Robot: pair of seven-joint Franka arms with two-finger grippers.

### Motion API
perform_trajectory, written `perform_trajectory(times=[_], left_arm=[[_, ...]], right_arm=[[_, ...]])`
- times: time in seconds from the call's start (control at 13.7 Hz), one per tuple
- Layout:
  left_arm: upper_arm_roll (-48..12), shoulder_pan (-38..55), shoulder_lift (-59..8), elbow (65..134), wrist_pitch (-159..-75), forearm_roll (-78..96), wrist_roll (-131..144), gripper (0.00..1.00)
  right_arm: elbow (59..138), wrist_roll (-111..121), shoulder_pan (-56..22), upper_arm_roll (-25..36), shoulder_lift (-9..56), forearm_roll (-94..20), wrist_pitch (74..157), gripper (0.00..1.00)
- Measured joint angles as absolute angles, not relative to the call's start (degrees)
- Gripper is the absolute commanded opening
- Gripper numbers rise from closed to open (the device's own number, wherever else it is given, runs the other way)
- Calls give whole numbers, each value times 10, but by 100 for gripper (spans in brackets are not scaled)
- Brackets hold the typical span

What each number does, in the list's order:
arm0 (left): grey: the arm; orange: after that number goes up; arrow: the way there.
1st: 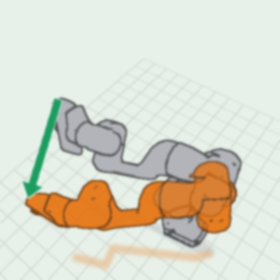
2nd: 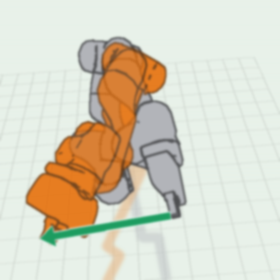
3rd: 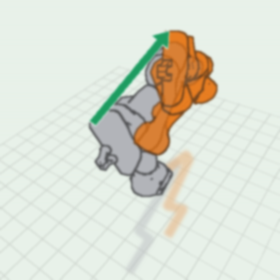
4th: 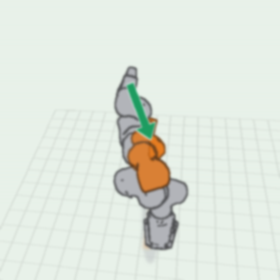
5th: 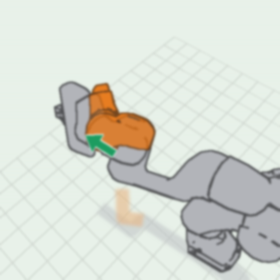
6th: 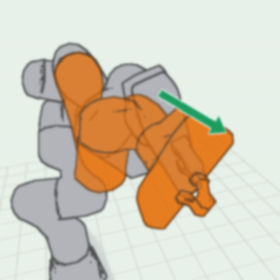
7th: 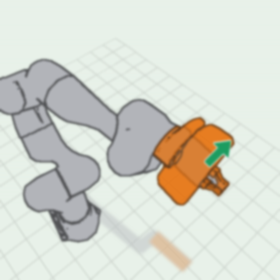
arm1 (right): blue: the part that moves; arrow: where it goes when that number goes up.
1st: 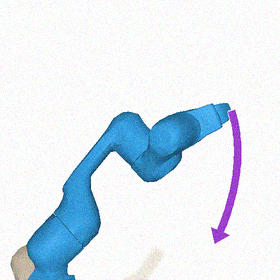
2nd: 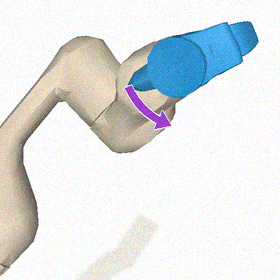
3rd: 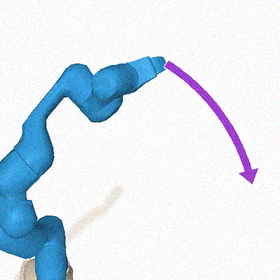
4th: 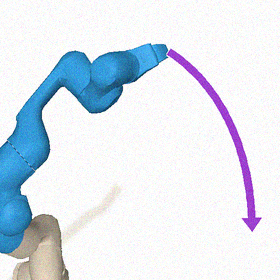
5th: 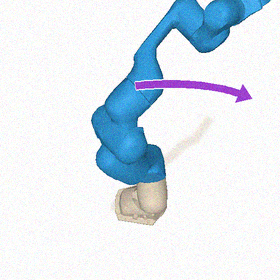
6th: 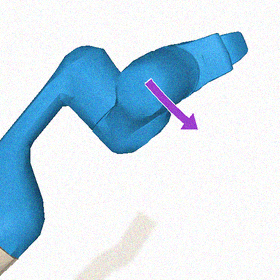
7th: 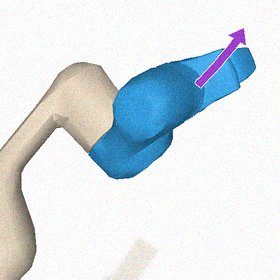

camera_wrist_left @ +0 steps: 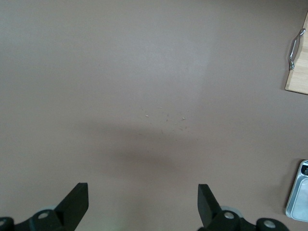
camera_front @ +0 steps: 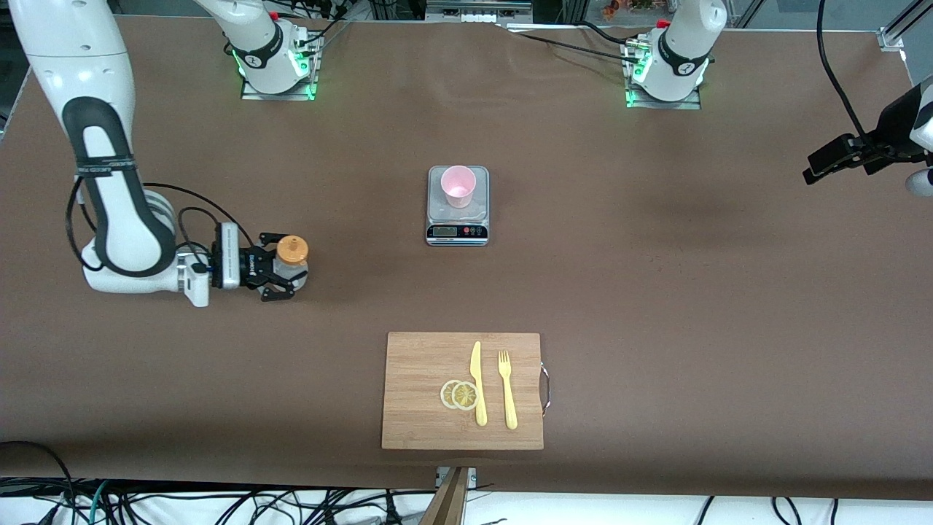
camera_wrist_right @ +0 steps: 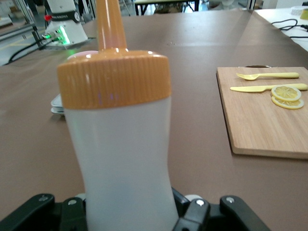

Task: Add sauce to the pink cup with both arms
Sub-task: 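Grasp the white squeeze bottle with the right gripper and lift it, then move the bottle with the right gripper over the pink cup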

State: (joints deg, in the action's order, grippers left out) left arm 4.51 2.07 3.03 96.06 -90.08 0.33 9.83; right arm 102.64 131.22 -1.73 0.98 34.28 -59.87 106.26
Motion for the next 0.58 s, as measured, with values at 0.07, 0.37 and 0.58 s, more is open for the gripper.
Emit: perform_trajectory(times=[0.07,0.37,0.58], left_arm=[[45,21,30,961,-901,3,98,100],[45,21,30,957,-901,3,98,100],[45,21,30,953,-901,3,98,100]], right_arm=[[1026,1302,-38,10,336,-598,1083,0],[1027,1235,-113,10,318,-569,1174,0],[1026,1159,-161,10,304,-498,1230,0]])
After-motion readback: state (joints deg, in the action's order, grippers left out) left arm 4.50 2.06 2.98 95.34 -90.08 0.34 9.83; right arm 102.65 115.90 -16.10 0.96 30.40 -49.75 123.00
